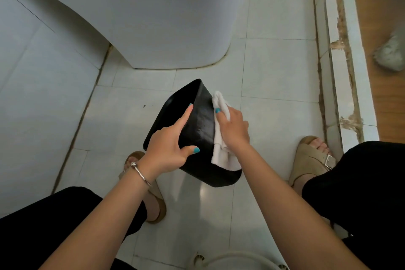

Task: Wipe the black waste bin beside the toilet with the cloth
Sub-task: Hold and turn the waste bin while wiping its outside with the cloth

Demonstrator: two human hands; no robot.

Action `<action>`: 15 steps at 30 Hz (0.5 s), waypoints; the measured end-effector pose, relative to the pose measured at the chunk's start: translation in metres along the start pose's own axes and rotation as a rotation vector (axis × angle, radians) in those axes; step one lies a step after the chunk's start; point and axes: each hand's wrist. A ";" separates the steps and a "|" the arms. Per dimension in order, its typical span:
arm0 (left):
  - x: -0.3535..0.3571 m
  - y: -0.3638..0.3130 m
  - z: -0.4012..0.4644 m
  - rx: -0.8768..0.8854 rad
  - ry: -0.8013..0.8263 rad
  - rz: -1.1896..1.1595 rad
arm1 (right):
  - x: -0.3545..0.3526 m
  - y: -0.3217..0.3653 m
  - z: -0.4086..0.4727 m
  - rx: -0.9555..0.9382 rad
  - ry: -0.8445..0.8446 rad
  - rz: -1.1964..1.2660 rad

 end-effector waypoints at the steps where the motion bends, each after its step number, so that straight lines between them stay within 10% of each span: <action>1: 0.000 0.000 -0.002 0.003 -0.001 0.011 | -0.001 -0.010 0.003 0.066 -0.020 0.005; 15: 0.008 -0.010 0.004 0.031 -0.002 0.027 | -0.003 0.048 -0.050 0.034 0.033 0.175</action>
Point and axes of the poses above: each hand's wrist, its own z-axis towards the middle knuckle, its own x-axis out of the palm, y = z × x, and after that the axes turned 15 degrees about x, right-handed
